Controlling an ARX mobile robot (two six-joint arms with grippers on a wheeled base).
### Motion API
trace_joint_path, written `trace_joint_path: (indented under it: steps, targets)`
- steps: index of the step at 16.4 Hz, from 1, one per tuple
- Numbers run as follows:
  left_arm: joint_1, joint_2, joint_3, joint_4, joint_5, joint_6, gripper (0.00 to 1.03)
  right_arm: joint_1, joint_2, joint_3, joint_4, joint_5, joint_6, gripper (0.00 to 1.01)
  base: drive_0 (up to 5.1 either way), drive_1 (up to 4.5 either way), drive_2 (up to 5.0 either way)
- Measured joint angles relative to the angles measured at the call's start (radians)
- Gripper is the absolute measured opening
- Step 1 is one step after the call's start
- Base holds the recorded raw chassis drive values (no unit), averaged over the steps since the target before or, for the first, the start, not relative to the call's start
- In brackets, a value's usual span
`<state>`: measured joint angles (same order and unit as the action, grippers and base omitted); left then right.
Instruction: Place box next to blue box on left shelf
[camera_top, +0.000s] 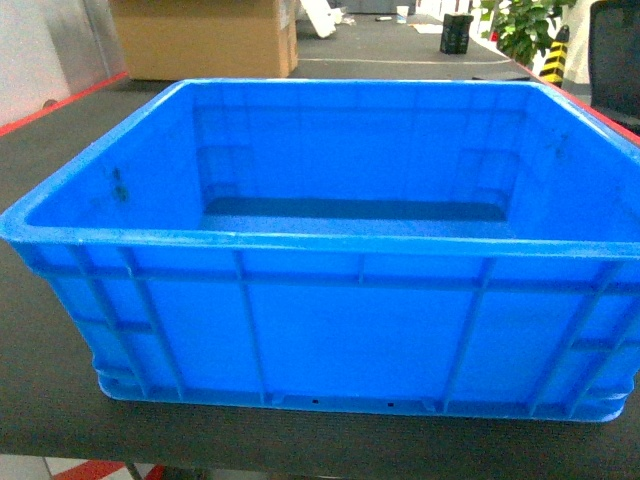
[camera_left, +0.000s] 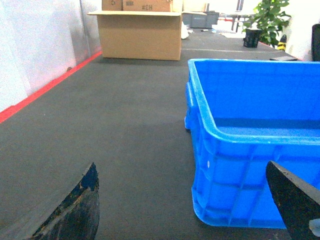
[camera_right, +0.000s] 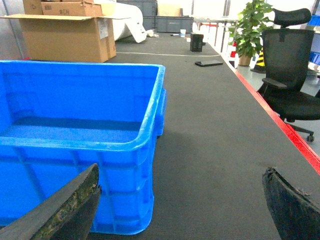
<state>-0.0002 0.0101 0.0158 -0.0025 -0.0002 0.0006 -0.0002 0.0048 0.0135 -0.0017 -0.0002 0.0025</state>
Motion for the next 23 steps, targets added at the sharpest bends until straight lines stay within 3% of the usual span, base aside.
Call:
trace_joint_path:
  steps: [23]
  targets:
    - [0.000,0.000,0.000,-0.003,0.000,0.000,0.98,0.000,0.000,0.000,-0.004,0.000,0.000,0.98,0.0,0.00,0.0]
